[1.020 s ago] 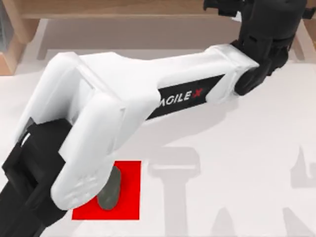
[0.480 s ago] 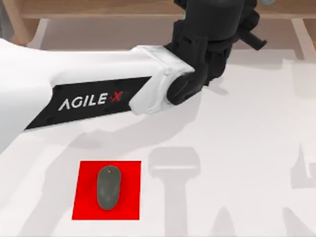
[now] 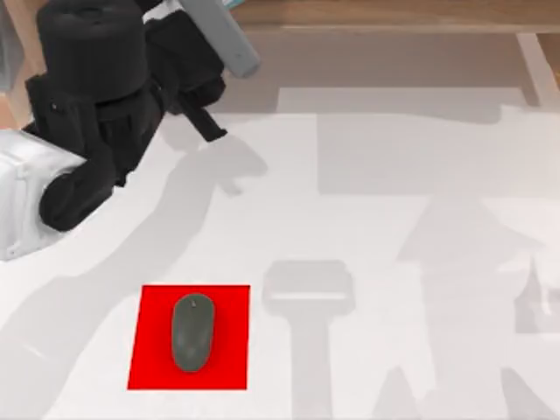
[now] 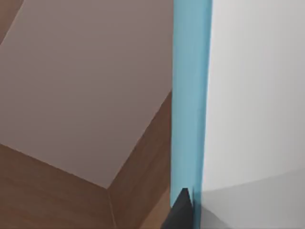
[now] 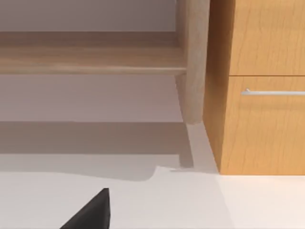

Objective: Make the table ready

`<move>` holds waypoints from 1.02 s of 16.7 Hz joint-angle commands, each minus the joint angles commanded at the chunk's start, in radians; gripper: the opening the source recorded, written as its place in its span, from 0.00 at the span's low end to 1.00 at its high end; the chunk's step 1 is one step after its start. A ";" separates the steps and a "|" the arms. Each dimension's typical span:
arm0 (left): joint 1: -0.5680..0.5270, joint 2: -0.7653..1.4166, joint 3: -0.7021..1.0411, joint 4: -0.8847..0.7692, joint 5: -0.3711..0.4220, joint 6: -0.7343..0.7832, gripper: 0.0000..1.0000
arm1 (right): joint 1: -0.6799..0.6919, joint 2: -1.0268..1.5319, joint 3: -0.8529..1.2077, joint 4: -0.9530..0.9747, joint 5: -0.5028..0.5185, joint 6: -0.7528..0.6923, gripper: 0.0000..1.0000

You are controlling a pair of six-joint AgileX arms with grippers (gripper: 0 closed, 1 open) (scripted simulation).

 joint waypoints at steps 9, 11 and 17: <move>0.584 -0.132 -0.360 0.018 0.360 0.468 0.00 | 0.000 0.000 0.000 0.000 0.000 0.000 1.00; 0.710 -0.091 -0.360 0.035 0.446 0.551 0.00 | 0.000 0.000 0.000 0.000 0.000 0.000 1.00; 0.964 0.117 -0.197 0.127 0.688 0.731 0.00 | 0.000 0.000 0.000 0.000 0.000 0.000 1.00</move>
